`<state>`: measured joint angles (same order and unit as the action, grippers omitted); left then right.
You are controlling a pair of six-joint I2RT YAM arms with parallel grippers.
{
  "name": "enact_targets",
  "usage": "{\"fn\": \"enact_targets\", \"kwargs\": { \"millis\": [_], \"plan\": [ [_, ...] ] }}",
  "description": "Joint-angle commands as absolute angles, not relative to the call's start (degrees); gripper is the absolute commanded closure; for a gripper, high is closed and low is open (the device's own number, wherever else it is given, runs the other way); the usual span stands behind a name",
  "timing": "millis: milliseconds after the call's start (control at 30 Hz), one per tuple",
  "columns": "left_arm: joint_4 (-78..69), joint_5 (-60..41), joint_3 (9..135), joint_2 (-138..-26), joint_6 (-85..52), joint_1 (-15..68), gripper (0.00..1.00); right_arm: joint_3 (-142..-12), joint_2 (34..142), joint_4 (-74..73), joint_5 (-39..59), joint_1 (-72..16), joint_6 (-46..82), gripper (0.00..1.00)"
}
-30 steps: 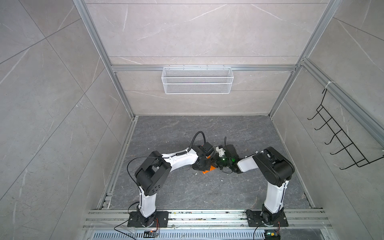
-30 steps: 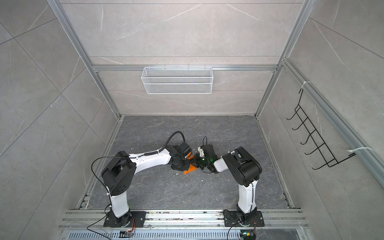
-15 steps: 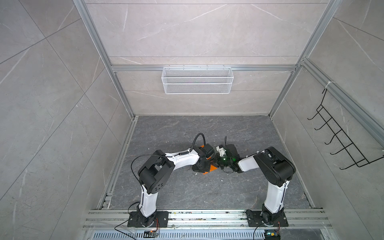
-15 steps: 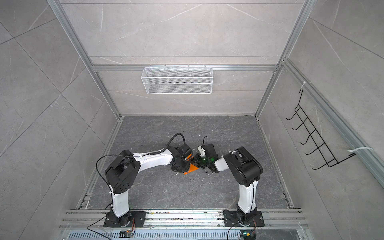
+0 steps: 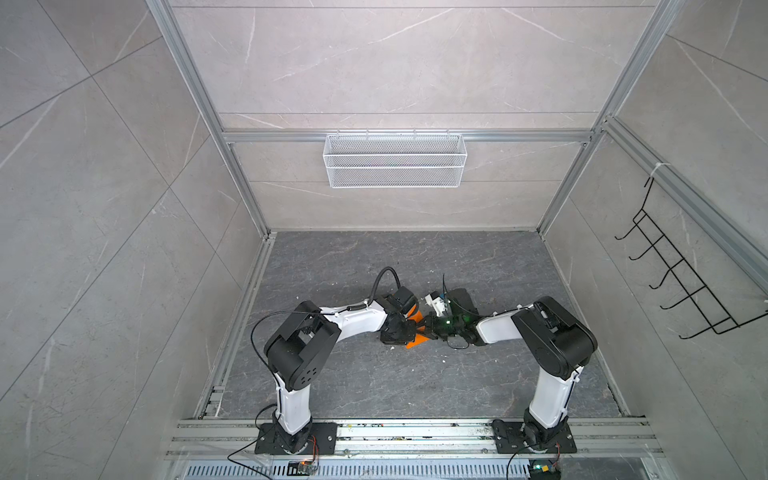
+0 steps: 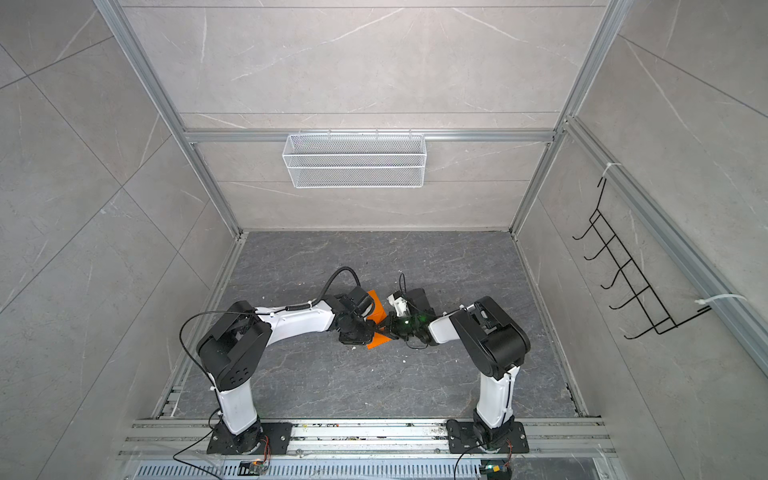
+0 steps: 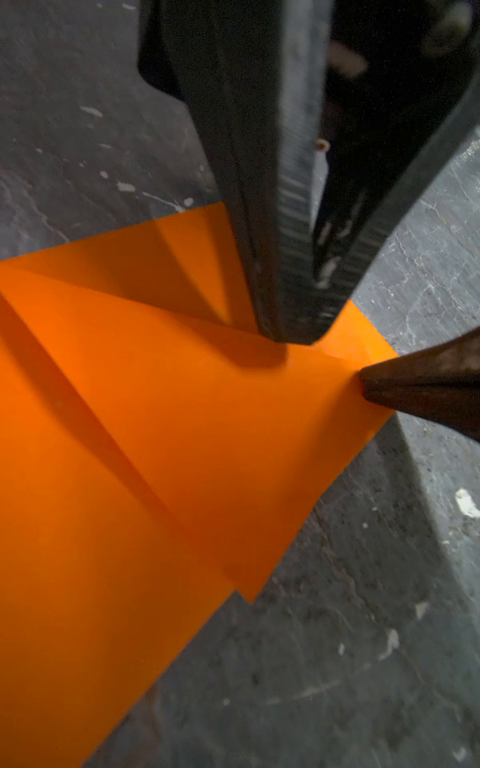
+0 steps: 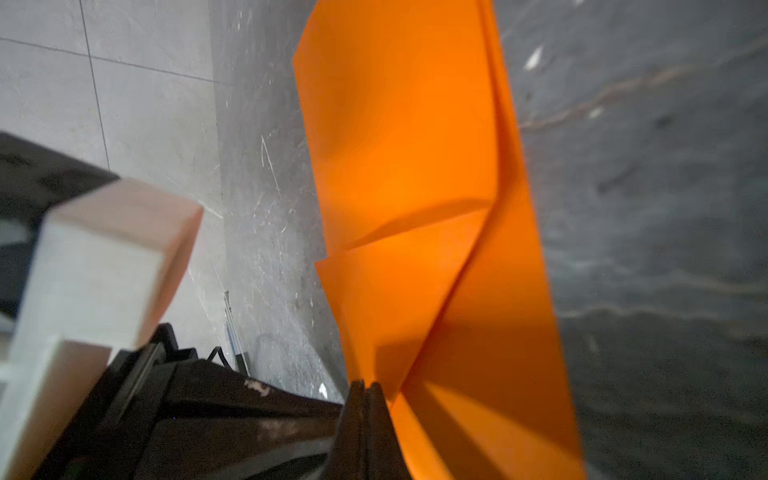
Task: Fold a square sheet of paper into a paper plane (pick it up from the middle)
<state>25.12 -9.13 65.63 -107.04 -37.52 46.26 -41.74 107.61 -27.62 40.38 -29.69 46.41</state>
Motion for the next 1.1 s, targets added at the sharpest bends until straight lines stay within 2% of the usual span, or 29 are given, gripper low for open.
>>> {"fn": "enact_targets", "kwargs": {
  "millis": [0, 400, 833, 1067],
  "plan": [
    [27.07, -8.13, 63.22, -108.94, -38.36, 46.31, 1.0, -42.53, 108.36, -26.9, 41.66, -30.48, 44.87, 0.99],
    [27.73, -7.56, 63.28, -108.9, -38.23, 46.32, 1.0, -43.83, 112.19, -24.19, 40.55, -30.53, 42.09, 1.0],
    [28.21, -7.57, 63.08, -108.85, -37.79, 46.29, 1.0, -50.18, 117.74, -22.79, 38.85, -20.88, 39.9, 1.0],
    [28.3, -7.51, 63.37, -108.9, -37.79, 46.32, 1.0, -49.64, 112.38, -22.79, 39.34, -20.22, 39.27, 0.99]
  ]
}}
